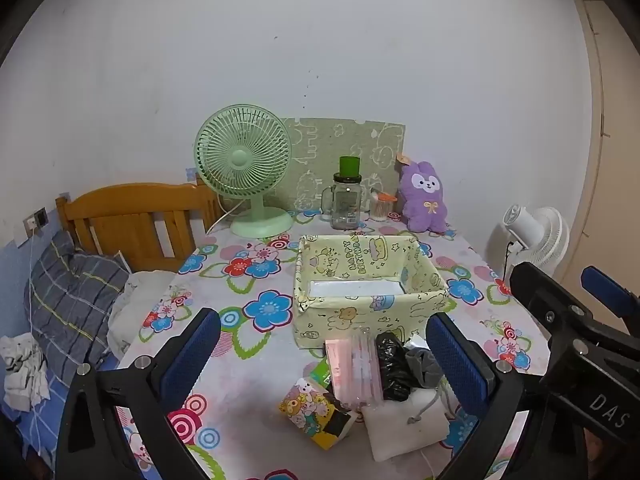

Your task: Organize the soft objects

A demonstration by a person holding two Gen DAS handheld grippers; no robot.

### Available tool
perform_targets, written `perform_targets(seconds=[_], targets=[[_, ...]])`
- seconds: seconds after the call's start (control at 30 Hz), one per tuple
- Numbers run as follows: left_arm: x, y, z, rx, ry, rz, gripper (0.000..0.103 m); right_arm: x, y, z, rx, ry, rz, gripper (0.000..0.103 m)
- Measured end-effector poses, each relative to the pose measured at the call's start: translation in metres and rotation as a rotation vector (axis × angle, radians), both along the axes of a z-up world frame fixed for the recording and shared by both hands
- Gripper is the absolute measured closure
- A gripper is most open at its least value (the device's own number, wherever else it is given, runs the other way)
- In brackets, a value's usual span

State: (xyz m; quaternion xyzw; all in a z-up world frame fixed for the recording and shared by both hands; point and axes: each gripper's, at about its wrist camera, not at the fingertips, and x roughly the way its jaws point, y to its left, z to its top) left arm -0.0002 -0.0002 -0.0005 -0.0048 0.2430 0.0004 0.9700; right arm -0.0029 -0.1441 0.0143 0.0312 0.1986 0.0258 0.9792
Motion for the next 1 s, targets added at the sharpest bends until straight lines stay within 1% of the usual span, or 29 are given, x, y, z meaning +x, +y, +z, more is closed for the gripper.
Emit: perform_targets(seconds=[0.1,0.13,0.23,0.3,0.33,0.43,0.57,0.83,0.93,1.0], targets=[[-0.0014,-0.0022,-0.0019,-0.001,0.009,0.006,0.000,0.0009,0.0000,-0.0006,0.008,0.005,-0.007,0.003],[0.0030,-0.0005,-0.0021,-0.017,0.023,0.000,0.001,0.0015,0.0000,-0.0011,0.010,0.011,-0.007,0.003],[0.0016,-0.0022,-0.0024,-0.012,0.021,0.005,0.001,0.0024,0.0001,-0.0017,0.013,0.030,-0.016,0.003],[0.0002,-0.0026,-0.0031,-0.013,0.018,0.004,0.002,0.0013,-0.0002,-0.0005,0.008,0.033,-0.019,0.003],[0.0025,-0.0020,-0.0032,-0.018,0.024,0.005,0.002,-0.0038,-0.0036,0.0068,0.000,0.028,-0.017,0.003],[0.0041,-0.0011,-0.0015,-0.024,0.027,0.006,0.002,-0.0025,-0.0038,0.0050,-0.004,0.026,-0.018,0.003],[0.0019,0.0014,-0.0030,-0.026,0.018,0.008,0.002,0.0028,-0.0049,0.0024,0.012,0.032,-0.007,0.003],[0.0010,0.0018,0.0003,-0.022,0.014,0.011,0.002,-0.0005,-0.0036,0.0009,0.024,0.032,0.004,0.003],[0.0003,0.0029,0.0024,-0.027,0.017,0.005,0.002,-0.0013,-0.0002,0.0025,-0.002,0.034,-0.011,0.003],[-0.0006,0.0026,0.0037,-0.030,0.014,0.005,0.002,-0.0023,-0.0002,0.0029,0.001,0.033,-0.006,0.003]])
